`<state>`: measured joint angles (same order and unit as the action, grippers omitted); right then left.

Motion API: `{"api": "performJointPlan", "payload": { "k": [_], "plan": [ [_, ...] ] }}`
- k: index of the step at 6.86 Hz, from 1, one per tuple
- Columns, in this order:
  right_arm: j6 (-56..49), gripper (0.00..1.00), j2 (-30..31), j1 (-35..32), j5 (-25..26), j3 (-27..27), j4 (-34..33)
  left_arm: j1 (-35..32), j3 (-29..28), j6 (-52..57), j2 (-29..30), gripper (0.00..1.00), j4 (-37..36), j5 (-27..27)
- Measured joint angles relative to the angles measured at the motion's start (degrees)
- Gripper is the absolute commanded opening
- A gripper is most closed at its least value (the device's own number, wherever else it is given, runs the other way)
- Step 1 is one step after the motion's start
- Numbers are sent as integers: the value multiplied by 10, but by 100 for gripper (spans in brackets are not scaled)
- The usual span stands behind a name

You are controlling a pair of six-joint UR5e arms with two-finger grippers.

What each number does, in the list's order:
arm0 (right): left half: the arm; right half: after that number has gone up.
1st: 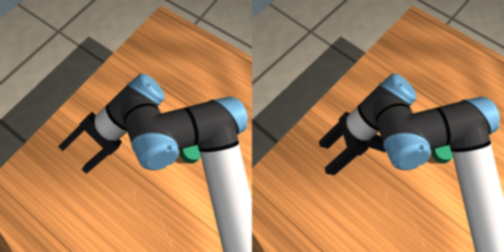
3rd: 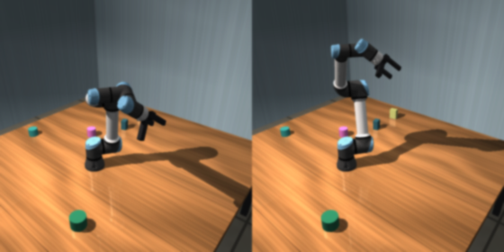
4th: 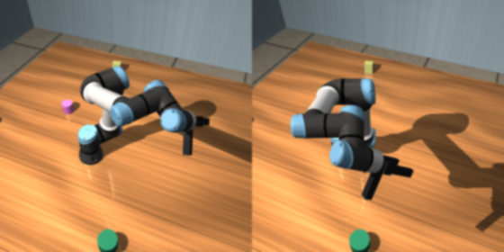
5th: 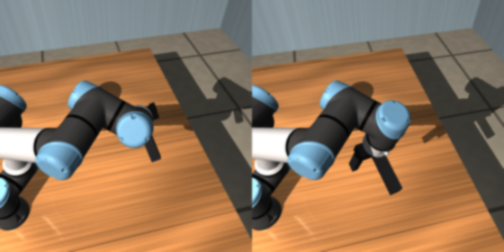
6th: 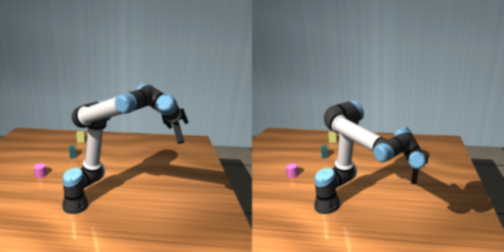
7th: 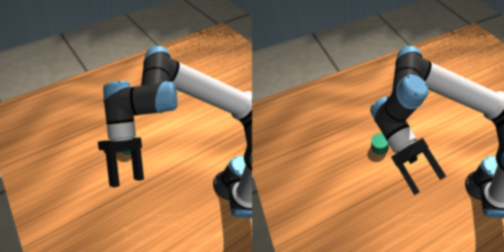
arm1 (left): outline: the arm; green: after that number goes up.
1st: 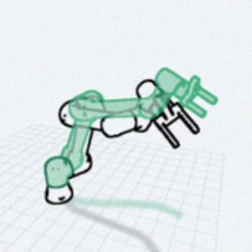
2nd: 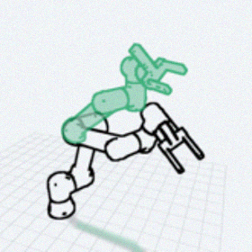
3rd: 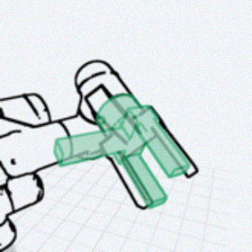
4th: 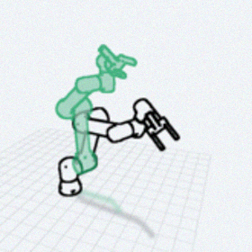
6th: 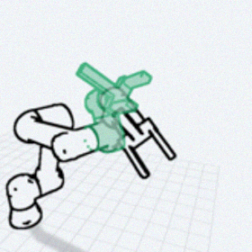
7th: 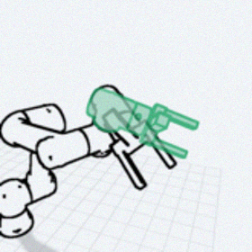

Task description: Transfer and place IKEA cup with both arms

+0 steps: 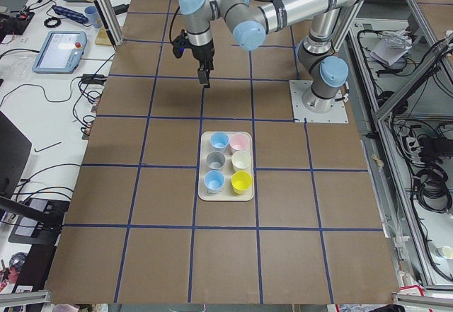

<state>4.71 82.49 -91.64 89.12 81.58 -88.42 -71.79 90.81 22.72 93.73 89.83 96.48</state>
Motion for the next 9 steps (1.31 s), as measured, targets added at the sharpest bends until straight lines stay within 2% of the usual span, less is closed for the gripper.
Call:
{"api": "performJointPlan", "payload": {
  "k": [2, 4, 6, 9],
  "plan": [
    [-1, 100, -1, 0, 1, 0, 0, -94, -4, -102, -34, 100, 23, -9],
    [-5, 100, -2, 0, 3, 1, -2, -161, 3, -165, -48, 100, 26, -32],
    [-6, 100, -2, 0, 4, 2, -2, -174, 8, -161, -55, 100, 28, -43],
    [-7, 100, -2, 0, 4, 2, -2, -156, 7, -131, -62, 100, 53, -57]
  ]
}}
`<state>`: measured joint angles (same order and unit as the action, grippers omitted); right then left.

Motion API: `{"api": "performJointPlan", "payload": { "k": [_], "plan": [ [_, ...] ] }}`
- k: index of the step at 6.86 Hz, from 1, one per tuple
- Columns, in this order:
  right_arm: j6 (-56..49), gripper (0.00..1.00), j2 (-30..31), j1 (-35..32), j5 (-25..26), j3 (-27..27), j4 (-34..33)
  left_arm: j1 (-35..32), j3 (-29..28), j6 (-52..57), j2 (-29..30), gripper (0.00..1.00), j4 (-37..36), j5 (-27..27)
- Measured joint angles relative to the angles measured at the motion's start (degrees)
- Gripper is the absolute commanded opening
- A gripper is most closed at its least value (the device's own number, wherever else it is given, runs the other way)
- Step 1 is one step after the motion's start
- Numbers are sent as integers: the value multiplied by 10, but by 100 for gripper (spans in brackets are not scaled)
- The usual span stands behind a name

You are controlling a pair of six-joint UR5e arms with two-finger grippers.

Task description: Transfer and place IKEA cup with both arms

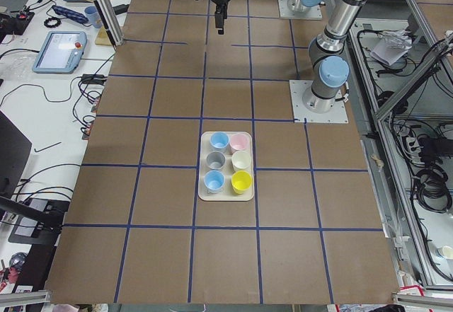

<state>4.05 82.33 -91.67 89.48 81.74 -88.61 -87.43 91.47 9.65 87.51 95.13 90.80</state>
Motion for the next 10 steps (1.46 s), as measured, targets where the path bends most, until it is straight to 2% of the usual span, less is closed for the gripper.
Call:
{"api": "performJointPlan", "payload": {
  "k": [10],
  "plan": [
    [-2, 100, -1, 1, -1, 0, -1, 12, 0, 1, -9, 100, 15, -9]
  ]
}}
